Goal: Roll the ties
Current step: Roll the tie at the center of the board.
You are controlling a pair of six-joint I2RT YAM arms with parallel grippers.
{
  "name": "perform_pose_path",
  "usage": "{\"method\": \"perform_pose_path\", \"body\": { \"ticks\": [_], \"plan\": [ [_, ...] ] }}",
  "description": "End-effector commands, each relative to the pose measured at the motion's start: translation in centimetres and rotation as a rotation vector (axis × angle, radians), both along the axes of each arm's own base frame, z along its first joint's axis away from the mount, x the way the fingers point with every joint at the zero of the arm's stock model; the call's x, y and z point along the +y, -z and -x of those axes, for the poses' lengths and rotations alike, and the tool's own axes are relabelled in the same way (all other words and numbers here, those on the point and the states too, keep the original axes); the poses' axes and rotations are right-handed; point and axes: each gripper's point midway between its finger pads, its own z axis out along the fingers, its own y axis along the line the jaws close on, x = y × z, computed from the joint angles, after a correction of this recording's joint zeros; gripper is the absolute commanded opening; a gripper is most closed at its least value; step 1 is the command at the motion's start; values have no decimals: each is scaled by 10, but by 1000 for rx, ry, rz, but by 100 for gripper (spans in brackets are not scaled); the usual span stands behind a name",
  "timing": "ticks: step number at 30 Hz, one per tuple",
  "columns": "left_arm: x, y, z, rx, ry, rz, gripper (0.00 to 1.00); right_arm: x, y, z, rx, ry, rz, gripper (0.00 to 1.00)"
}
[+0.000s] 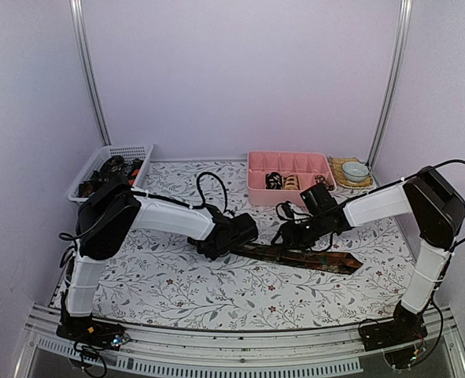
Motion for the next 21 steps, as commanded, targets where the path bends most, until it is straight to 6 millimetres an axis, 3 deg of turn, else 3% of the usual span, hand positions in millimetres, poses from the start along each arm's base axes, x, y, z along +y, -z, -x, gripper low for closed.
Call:
{"method": "perform_pose_path", "body": {
  "ticks": [1,9,21],
  "plan": [
    [-10,9,14,72,50,47,39,-4,18,7,48,-2,54,47],
    [-13,-11,7,25,45,50,40,-2,11,5,39,-4,46,47],
    [-15,-34,5,-7,42,83,50,4,-4,-4,14,-1,26,47]
  ]
}}
